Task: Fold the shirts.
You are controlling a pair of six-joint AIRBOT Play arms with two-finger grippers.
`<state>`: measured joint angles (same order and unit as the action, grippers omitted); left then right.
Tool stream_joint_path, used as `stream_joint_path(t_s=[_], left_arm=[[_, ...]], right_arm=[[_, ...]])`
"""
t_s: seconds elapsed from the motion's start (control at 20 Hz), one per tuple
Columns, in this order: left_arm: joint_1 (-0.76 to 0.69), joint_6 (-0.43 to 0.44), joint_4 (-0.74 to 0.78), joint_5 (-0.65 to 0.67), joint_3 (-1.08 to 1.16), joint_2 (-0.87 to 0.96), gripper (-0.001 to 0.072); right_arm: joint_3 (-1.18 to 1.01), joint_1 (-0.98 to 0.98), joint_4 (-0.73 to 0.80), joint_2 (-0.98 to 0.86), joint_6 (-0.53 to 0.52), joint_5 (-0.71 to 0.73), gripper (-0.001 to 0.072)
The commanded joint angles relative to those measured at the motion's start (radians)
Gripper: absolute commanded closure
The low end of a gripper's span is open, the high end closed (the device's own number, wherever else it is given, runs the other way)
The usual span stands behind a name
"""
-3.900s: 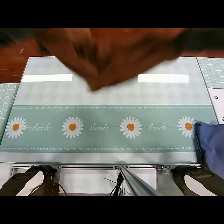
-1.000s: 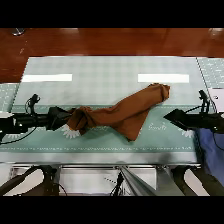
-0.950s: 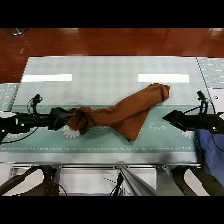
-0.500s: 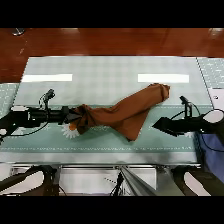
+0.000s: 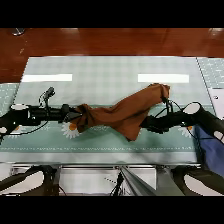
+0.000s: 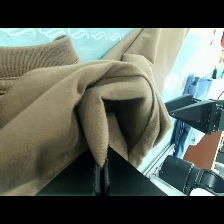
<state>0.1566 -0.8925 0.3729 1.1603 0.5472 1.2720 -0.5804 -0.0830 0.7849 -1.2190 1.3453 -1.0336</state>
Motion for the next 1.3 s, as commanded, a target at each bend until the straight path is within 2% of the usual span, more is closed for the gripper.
stream_joint_path(t_s=[0.0,0.15,0.2,0.3,0.35,0.4,0.55,0.65,0.75,0.85,0.95,1.0,1.05,1.1,1.15,1.25], left_arm=[[-0.001,-0.002,-0.001,0.001,0.001,0.001,0.0682],[-0.001,-0.002,-0.001,0.000,0.001,0.001,0.0682],[-0.001,-0.002,-0.001,0.000,0.001,0.001,0.0682],[-0.001,-0.002,-0.001,0.000,0.001,0.001,0.0682],[-0.001,-0.002,-0.001,0.001,0.001,0.001,0.0682],[-0.001,-0.002,-0.001,0.004,0.001,0.000,0.0682],[0.004,-0.002,-0.005,0.005,0.019,-0.014,0.0682],[0.035,-0.002,-0.067,0.032,0.099,-0.060,0.0683],[0.084,-0.021,-0.199,0.020,0.242,-0.140,0.0683],[0.123,-0.021,-0.321,-0.048,0.440,-0.223,0.0683],[0.148,-0.023,-0.312,-0.103,0.679,-0.286,0.0683],[0.161,-0.043,-0.262,-0.111,0.793,-0.311,0.0683],[0.172,-0.100,-0.159,-0.113,0.913,-0.338,0.0684],[0.180,-0.209,-0.041,-0.113,1.011,-0.368,0.0683],[0.187,-0.314,0.081,-0.113,1.106,-0.401,0.0684],[0.189,-0.378,0.304,-0.113,1.249,-0.480,0.0683]], right_arm=[[-0.090,-0.063,-0.027,-0.113,-0.011,0.043,0.0092],[-0.180,-0.064,-0.058,-0.201,-0.013,0.039,0.0097],[-0.206,-0.064,-0.069,-0.223,-0.020,0.031,0.0152],[-0.248,-0.069,-0.089,-0.256,-0.041,0.014,0.0381],[-0.262,-0.073,-0.104,-0.262,-0.078,0.000,0.0549],[-0.272,-0.077,-0.108,-0.261,-0.097,-0.003,0.0683],[-0.344,-0.058,-0.098,-0.260,-0.112,-0.076,0.0684],[-0.469,-0.029,-0.090,-0.232,-0.099,-0.134,0.0684],[-0.665,0.010,-0.040,-0.171,-0.037,-0.146,0.0685],[-0.936,0.042,0.025,-0.121,0.021,-0.171,0.0685],[-1.239,0.052,0.108,-0.082,0.064,-0.215,0.0685],[-1.385,0.052,0.160,-0.060,0.082,-0.239,0.0685],[-1.500,0.052,0.187,-0.032,0.088,-0.259,0.0685],[-1.573,0.052,0.196,0.011,0.087,-0.260,0.0685],[-1.592,0.052,0.223,0.087,0.086,-0.236,0.0685],[-1.592,0.052,0.311,0.226,0.084,-0.234,0.0685]])
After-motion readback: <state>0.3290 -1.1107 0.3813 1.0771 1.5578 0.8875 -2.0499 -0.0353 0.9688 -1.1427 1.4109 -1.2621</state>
